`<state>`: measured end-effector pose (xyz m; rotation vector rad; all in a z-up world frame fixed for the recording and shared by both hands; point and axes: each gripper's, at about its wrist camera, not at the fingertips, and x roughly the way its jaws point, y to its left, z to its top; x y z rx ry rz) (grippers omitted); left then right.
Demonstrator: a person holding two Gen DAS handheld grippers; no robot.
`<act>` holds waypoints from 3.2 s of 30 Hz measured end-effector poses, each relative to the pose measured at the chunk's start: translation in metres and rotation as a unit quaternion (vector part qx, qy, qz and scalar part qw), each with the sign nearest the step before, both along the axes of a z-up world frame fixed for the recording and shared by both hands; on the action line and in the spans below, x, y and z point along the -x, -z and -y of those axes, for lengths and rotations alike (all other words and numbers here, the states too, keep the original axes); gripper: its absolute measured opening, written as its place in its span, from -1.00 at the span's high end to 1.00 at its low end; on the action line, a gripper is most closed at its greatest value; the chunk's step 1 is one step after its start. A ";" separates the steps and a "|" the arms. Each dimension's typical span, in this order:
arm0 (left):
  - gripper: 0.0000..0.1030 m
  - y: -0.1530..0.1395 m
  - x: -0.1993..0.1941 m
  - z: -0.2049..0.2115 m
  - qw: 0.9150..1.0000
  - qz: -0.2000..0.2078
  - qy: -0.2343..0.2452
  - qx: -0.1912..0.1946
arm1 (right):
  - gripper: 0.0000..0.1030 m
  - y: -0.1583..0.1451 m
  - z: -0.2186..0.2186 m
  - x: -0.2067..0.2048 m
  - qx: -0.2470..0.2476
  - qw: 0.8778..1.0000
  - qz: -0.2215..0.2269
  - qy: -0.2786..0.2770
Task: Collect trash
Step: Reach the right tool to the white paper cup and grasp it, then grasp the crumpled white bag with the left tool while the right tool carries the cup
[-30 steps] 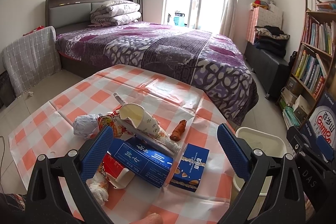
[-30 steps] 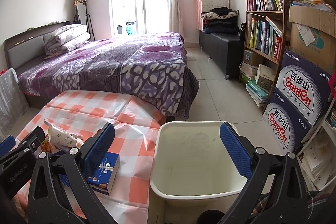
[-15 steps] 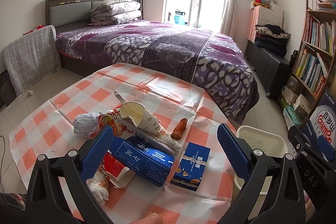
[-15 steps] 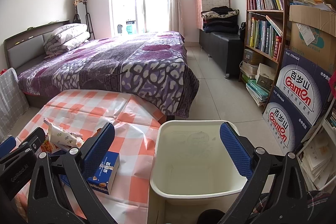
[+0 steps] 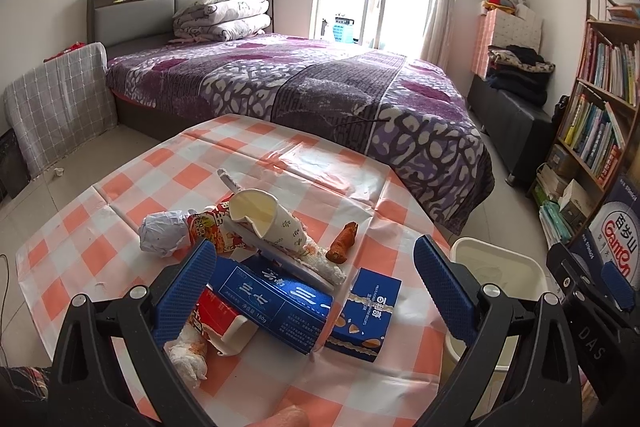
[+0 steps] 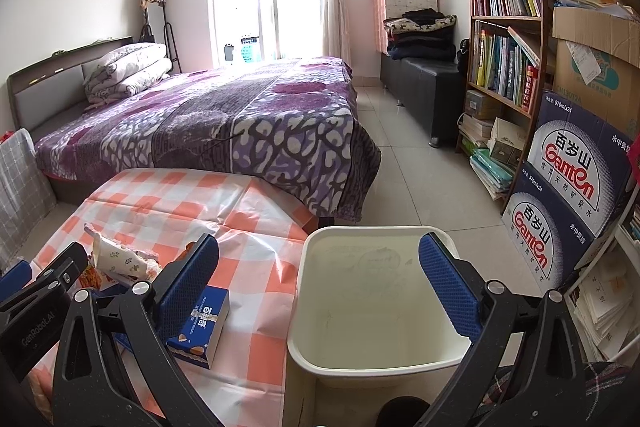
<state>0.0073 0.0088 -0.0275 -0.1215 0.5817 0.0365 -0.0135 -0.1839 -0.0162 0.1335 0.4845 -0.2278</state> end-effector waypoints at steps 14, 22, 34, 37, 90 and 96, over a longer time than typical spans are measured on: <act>-0.87 0.006 -0.068 -0.084 0.976 -0.202 -0.001 0.080 | -0.87 0.008 -0.028 -0.049 -0.015 0.978 -0.191 -0.077; -0.87 0.003 -0.105 -0.158 0.965 -0.240 -0.072 0.078 | -0.87 0.023 -0.042 -0.088 -0.026 0.956 -0.266 -0.123; -0.87 0.070 -0.142 -0.215 0.917 -0.365 -0.109 0.120 | -0.87 0.060 -0.114 -0.135 0.002 0.918 -0.278 -0.283; -0.87 0.069 -0.144 -0.221 0.914 -0.358 -0.125 0.141 | -0.87 0.067 -0.147 -0.141 0.032 0.904 -0.272 -0.328; -0.08 0.070 -0.185 -0.193 0.944 -0.330 -0.016 -0.002 | 0.50 0.040 -0.153 -0.193 -0.066 0.915 -0.222 -0.329; -0.08 0.043 -0.172 -0.182 0.962 -0.269 -0.030 0.023 | 0.50 0.021 -0.133 -0.182 -0.071 0.933 -0.182 -0.302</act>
